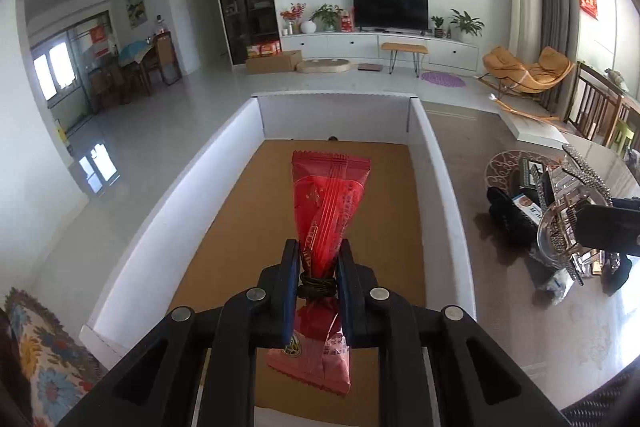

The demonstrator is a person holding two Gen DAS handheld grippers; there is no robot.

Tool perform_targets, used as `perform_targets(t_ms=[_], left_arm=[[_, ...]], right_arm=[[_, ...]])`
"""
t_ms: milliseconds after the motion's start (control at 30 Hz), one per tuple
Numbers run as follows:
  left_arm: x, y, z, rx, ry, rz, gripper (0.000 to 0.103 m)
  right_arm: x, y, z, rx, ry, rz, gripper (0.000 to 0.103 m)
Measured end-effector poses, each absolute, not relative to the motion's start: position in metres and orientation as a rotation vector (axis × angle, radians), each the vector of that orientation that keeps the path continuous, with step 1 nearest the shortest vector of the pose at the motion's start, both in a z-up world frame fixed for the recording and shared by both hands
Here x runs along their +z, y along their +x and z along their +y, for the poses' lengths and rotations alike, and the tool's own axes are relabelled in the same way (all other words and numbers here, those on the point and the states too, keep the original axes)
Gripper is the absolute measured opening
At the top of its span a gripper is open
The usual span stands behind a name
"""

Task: Organize objects
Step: 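Carry both items into the white box and open both tools, then bring the left tool back over the table to the cotton swab bundle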

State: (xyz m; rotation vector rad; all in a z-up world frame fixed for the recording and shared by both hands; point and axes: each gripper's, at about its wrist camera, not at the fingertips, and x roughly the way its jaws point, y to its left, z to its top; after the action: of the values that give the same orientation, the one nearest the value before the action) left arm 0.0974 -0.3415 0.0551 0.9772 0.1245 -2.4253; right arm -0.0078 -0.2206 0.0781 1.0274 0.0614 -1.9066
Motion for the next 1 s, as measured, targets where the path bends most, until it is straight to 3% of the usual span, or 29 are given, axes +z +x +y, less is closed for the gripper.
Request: perform_targets(t_ms=[300,333,367,400,433,467,800,1000], left_arm=[[0.025,0.105,-0.383,-2.286,1.081,0.158,0.019],[0.022,0.102,-0.385,-2.279,1.098,0.169,0.023],[0.018,0.102,-0.386,-2.267,1.114,0.174,0.045],[0.015,0.101,-0.386,-2.264,1.123,0.177,0.061],[0.013,0.100,-0.382,-2.273,1.116,0.174,0.086],[0.015,0.101,-0.373,-2.291,1.091,0.160,0.091],[0.049,0.094,-0.261,-2.734,1.023,0.157,0.091],[0.028,0.062,-0.148,-2.953,1.251,0.067,0.093]], right_arm=[[0.049,0.009,-0.313,-1.787,1.083,0.183,0.053],[0.041,0.006,-0.317,-1.783,1.111,0.185,0.063],[0.035,0.004,-0.319,-1.788,1.130,0.175,0.084],[0.032,0.002,-0.316,-1.801,1.139,0.152,0.092],[0.030,-0.001,-0.309,-1.817,1.135,0.115,0.096],[0.029,-0.004,-0.300,-1.827,1.130,0.084,0.096],[0.004,-0.019,-0.133,-2.274,1.095,0.100,0.097],[-0.039,-0.018,-0.009,-2.555,1.262,0.144,0.097]])
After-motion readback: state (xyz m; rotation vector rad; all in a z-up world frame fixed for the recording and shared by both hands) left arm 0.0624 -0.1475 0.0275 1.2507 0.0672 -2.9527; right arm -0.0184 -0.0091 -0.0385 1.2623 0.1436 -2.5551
